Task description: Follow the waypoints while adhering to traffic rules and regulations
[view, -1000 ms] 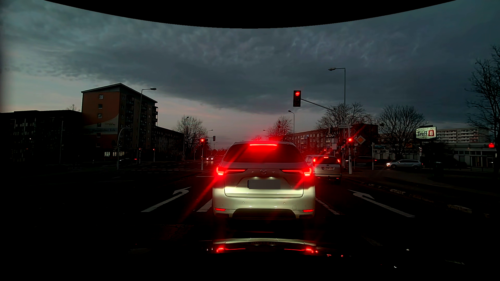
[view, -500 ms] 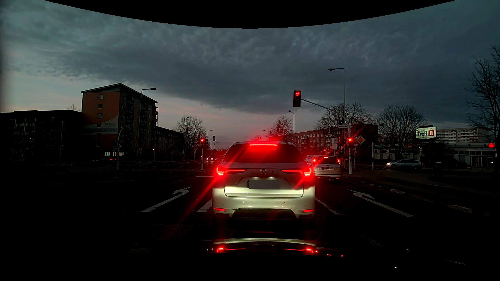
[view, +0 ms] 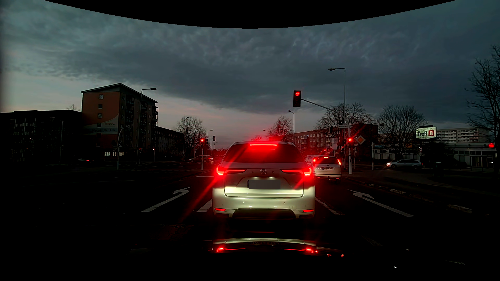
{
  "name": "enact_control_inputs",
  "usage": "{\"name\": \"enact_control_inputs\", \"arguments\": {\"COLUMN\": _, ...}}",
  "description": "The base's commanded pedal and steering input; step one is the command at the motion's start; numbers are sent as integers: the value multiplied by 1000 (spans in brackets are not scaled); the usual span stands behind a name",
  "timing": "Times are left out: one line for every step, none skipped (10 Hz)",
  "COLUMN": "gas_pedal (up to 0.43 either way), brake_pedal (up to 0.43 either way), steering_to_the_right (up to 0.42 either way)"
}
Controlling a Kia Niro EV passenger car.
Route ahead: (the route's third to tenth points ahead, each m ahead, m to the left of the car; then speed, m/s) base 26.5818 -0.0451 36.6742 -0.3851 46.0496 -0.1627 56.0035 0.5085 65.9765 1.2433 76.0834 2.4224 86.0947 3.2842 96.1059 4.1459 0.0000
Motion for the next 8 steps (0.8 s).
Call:
{"name": "enact_control_inputs", "arguments": {"gas_pedal": 0, "brake_pedal": 341, "steering_to_the_right": -10}}
{"name": "enact_control_inputs", "arguments": {"gas_pedal": 0, "brake_pedal": 341, "steering_to_the_right": -10}}
{"name": "enact_control_inputs", "arguments": {"gas_pedal": 0, "brake_pedal": 341, "steering_to_the_right": -10}}
{"name": "enact_control_inputs", "arguments": {"gas_pedal": 0, "brake_pedal": 341, "steering_to_the_right": -10}}
{"name": "enact_control_inputs", "arguments": {"gas_pedal": 0, "brake_pedal": 341, "steering_to_the_right": -10}}
{"name": "enact_control_inputs", "arguments": {"gas_pedal": 0, "brake_pedal": 341, "steering_to_the_right": -10}}
{"name": "enact_control_inputs", "arguments": {"gas_pedal": 0, "brake_pedal": 341, "steering_to_the_right": -10}}
{"name": "enact_control_inputs", "arguments": {"gas_pedal": 0, "brake_pedal": 341, "steering_to_the_right": -10}}
